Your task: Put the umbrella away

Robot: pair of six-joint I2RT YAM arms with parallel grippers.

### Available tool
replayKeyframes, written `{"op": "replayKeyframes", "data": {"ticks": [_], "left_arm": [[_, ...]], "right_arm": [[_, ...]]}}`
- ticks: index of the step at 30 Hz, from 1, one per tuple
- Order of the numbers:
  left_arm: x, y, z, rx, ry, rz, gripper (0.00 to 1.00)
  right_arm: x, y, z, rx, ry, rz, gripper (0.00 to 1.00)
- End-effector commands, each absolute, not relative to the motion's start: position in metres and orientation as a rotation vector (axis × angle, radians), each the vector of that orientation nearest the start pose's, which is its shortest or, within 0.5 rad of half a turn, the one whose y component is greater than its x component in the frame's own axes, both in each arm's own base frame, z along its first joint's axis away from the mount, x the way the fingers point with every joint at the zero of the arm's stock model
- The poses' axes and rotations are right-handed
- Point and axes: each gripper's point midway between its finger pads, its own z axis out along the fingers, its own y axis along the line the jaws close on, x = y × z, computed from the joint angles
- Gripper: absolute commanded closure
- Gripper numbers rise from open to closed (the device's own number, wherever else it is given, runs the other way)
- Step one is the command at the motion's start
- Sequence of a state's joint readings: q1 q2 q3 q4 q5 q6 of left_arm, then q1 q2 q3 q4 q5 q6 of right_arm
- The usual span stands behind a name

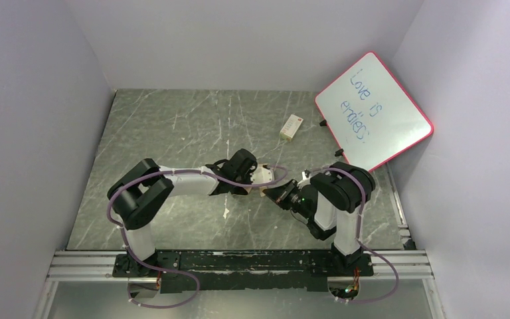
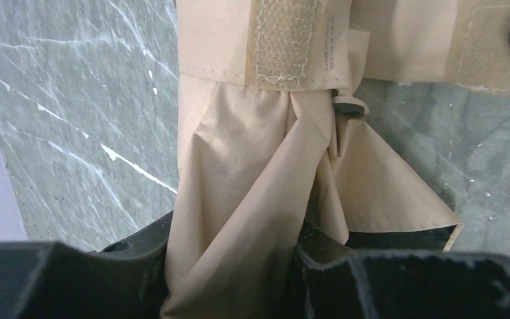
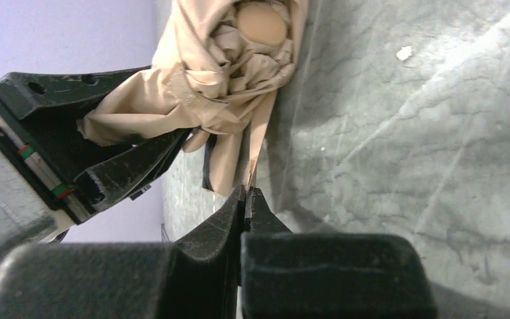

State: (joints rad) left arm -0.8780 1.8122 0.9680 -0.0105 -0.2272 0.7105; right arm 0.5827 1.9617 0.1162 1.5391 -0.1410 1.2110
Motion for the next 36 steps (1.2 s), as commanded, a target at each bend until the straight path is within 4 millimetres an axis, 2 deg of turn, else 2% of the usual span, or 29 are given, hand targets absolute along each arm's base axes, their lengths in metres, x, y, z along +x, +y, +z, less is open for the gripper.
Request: {"op": "replayKeyframes", "data": {"ticks": [1,12,18,30,36], "left_arm": [[0.284,-0.260,-0.029,1.753,1.965,0.103,0.95],[0.287,-0.258,-0.030,1.735,1.979,0.128,0.95],[0.286,-0.258,-0.031,1.739,1.981,0.123,0.95],[0.283,-0.258,-0.031,1.756,1.972,0.107,0.95],[0.280,-0.260,-0.030,1.773,1.954,0.078,0.95]], "right_arm": [[0.247,0.251,0.095,0.329,1.755,1.475,1.00],[0.247,0.260,0.138,0.247,1.626,1.572,1.00],[0.256,0.256,0.157,0.317,1.557,1.596,1.00],[0.287,0.257,0.181,0.420,1.446,1.639,1.00],[0.303,0.249,0.174,0.551,1.430,1.618,1.00]]}}
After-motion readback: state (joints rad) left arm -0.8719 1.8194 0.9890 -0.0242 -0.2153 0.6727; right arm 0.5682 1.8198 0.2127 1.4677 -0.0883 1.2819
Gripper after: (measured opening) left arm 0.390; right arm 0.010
